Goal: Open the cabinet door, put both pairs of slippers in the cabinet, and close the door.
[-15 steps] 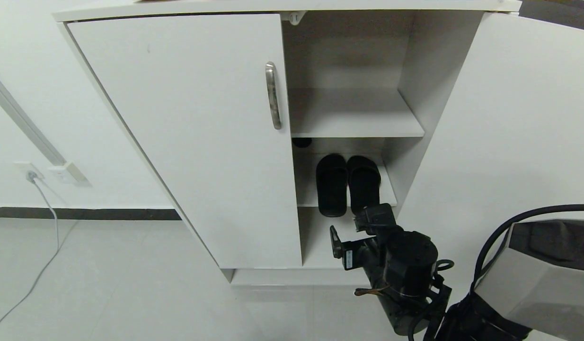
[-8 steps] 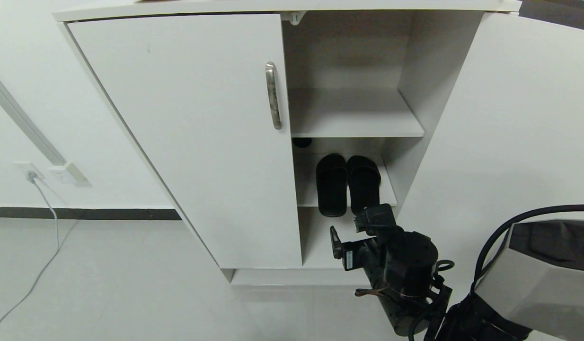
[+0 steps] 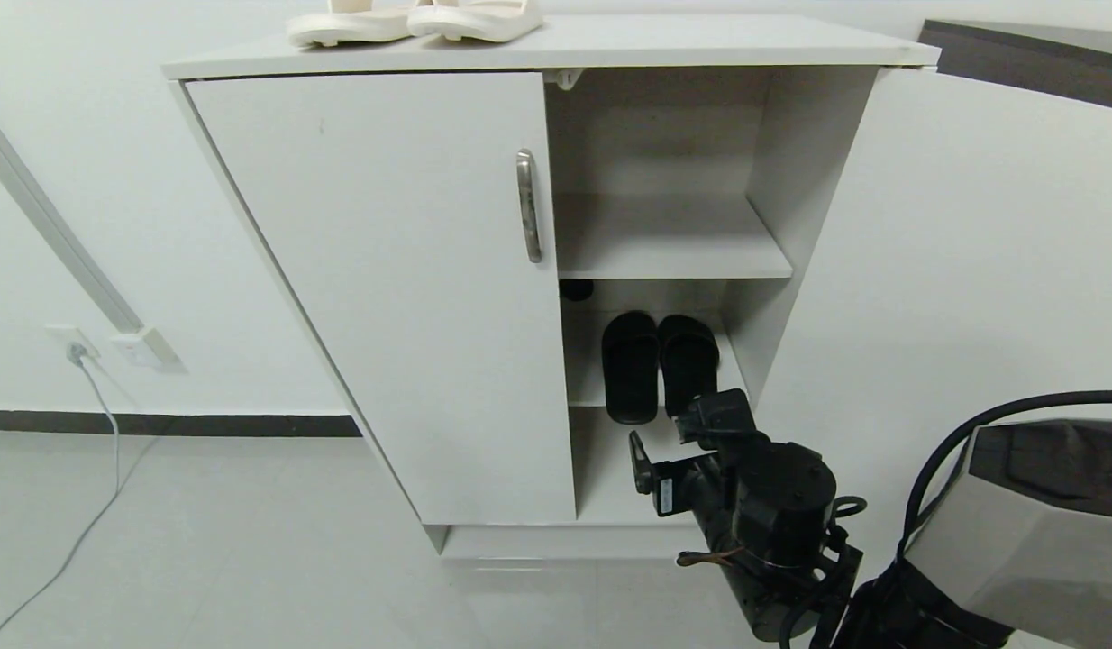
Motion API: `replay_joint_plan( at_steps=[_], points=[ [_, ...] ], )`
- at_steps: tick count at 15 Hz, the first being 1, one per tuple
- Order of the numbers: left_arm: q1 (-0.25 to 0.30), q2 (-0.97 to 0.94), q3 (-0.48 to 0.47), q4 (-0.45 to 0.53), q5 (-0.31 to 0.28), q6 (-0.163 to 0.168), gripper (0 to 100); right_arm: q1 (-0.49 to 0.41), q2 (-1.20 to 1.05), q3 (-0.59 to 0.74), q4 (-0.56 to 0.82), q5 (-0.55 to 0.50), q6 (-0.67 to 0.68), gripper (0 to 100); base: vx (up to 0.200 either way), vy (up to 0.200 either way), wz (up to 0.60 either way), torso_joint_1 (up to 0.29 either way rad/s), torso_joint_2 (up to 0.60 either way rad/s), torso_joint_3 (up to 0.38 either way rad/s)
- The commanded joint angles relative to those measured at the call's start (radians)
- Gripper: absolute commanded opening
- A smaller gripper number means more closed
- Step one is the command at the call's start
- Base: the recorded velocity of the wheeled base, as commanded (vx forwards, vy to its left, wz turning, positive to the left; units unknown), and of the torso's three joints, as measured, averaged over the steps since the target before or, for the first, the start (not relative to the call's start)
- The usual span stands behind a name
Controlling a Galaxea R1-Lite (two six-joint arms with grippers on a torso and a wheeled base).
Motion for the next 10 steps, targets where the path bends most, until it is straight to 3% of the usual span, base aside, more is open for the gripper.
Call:
replay_joint_plan(
  at_steps=[1, 6, 10],
  points=[
    [0.001, 0.001, 0.000, 0.000, 0.001, 0.000, 0, 0.000, 0.003, 0.000, -0.001, 0.000, 0.000, 100, 0.000, 0.000, 0.00, -0.002, 0.01, 0.193],
    [0.001, 0.001, 0.000, 0.000, 0.003, -0.011, 0, 0.000, 0.003, 0.000, -0.023, 0.001, 0.001, 100, 0.000, 0.000, 0.00, 0.002, 0.00, 0.183],
    [-0.001, 0.001, 0.000, 0.000, 0.003, -0.008, 0, -0.003, 0.002, 0.019, -0.031, 0.018, -0.002, 100, 0.000, 0.000, 0.00, 0.002, 0.00, 0.016]
  ],
)
